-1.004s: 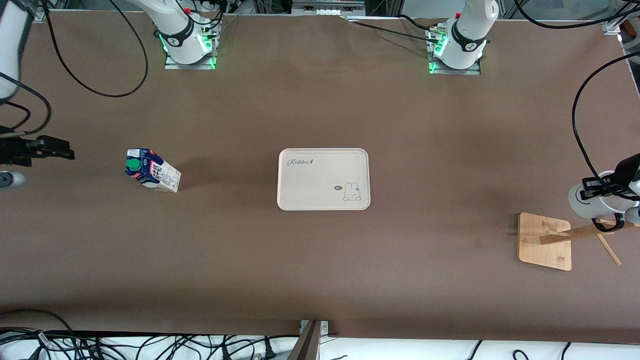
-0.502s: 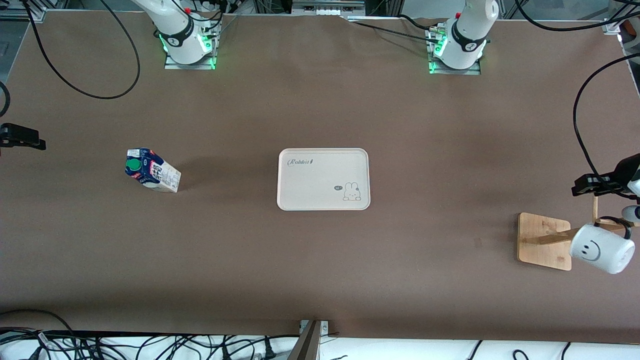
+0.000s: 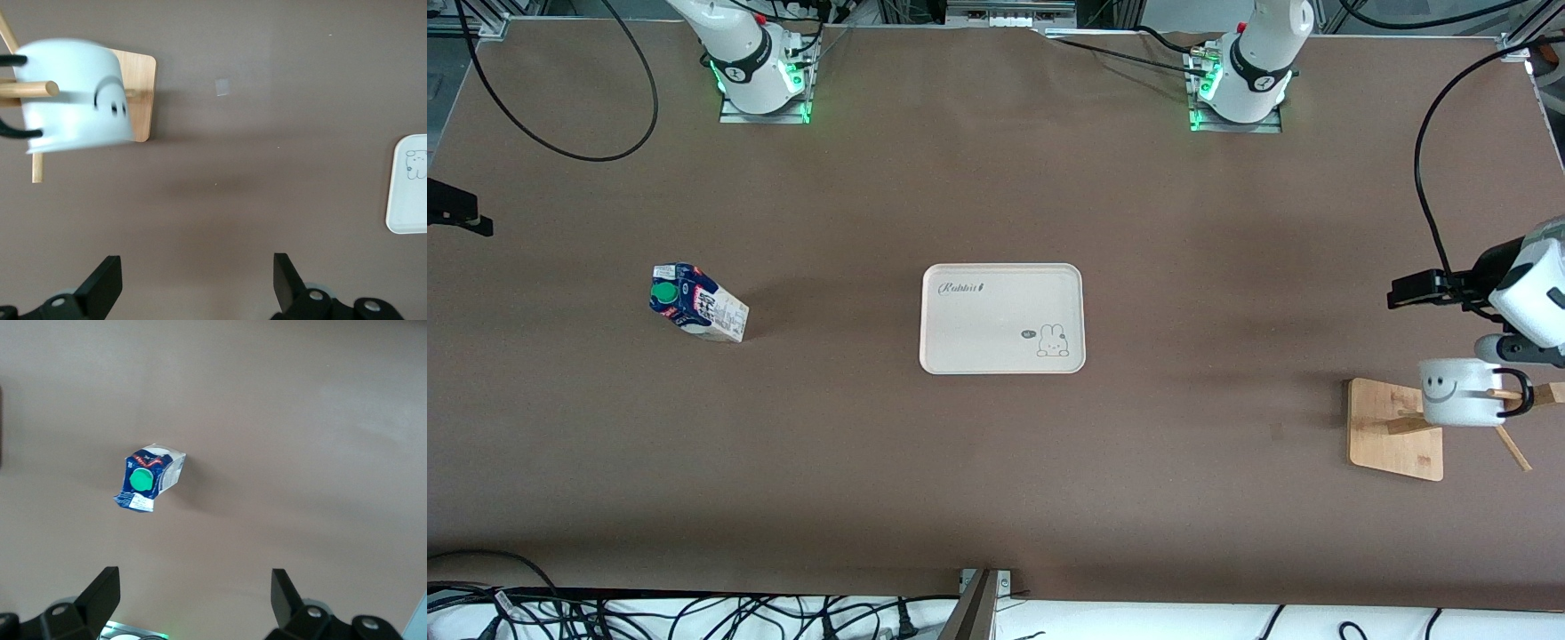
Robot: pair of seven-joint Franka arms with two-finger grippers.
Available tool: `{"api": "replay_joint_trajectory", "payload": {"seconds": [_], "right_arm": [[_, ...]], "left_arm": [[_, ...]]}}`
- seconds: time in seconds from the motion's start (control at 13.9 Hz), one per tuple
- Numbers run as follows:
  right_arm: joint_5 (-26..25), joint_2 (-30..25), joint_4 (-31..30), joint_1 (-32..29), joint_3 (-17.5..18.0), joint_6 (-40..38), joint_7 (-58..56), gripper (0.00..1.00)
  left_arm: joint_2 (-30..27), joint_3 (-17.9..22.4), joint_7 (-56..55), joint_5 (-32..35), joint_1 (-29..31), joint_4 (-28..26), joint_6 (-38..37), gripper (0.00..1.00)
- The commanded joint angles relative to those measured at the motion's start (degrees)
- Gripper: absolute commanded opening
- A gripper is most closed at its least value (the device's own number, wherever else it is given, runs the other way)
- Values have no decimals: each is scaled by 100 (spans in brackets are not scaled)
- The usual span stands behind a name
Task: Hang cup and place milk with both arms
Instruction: 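Open the left gripper and draw it up away from the mug stand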
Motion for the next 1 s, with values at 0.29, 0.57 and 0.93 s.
{"api": "replay_joint_trajectory", "payload": {"seconds": [0.29,0.57,0.93], "right_arm": [[265,-472,-680,-92,191,314,645,100],[241,-463,-662,-57,173,288,1364,100],[188,-437,-627,-48,182,244,1138,100]], "left_arm": [[-1853,831,-84,-30,-925,-2164,1329,100],[-2349,1281,-58,224,-1506,-2776,1827,100],[-2314,1255,-128,172,-1497,-2688,1564,100]]}}
